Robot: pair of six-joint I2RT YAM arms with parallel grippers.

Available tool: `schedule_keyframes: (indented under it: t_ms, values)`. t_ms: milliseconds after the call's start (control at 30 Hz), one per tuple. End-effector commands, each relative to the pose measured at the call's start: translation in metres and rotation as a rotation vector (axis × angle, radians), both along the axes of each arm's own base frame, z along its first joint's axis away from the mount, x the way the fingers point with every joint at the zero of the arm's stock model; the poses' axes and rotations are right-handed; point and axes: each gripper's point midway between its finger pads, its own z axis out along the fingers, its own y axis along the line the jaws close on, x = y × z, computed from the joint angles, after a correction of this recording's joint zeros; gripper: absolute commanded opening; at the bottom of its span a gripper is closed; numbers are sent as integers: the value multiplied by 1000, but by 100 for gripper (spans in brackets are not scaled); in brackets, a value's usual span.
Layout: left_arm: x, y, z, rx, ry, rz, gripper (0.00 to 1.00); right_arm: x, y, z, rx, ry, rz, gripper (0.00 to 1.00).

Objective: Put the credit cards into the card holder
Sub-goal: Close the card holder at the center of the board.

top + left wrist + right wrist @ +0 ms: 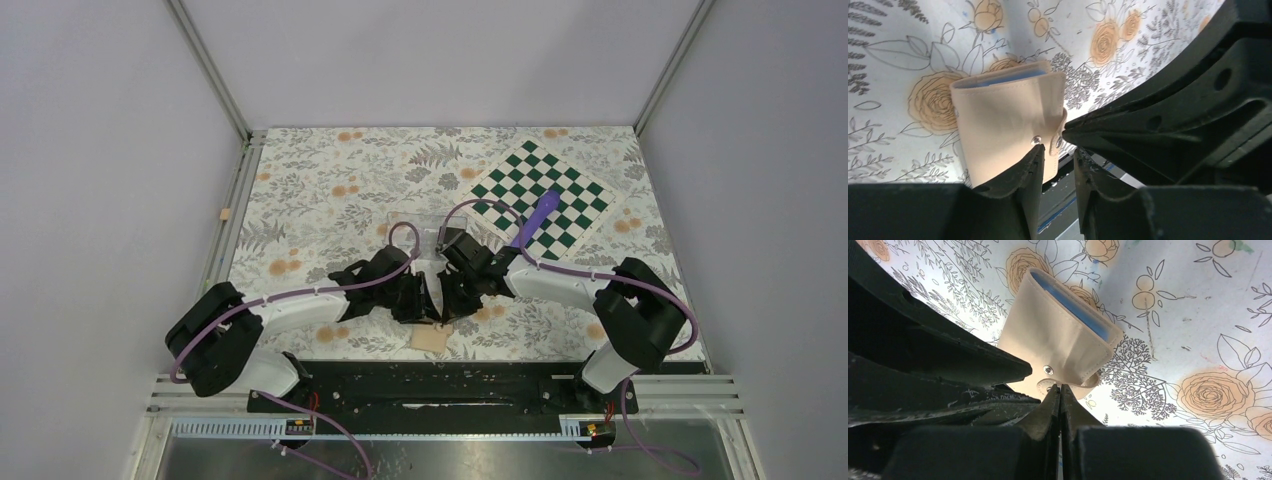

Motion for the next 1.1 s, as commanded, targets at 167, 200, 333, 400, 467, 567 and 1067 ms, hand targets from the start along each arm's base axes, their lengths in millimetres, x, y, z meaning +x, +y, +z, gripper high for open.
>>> schedule_keyframes:
  t_ms: [167,200,333,400,467,567,1067]
  values:
    - [2,-17,11,-123,4,-33,26,1,-10,-4,-38,-14,-3,0]
    - [2,-17,9,-114,10,-32,25,1,-10,-4,-39,-14,-3,0]
    - [1,-14,0,-78,23,-41,23,1,-9,-4,-36,-11,-2,0]
    - [1,-15,-1,-76,22,-48,22,1,-9,-4,-37,-11,-2,0]
    - [0,-15,-1,-75,26,-50,20,1,-9,-4,-37,-10,0,0]
    - [-1,-11,-5,-51,37,-43,20,1,-9,-5,-37,-9,1,0]
    - [-1,-15,0,-83,26,-52,24,-1,-7,-6,-33,4,8,0]
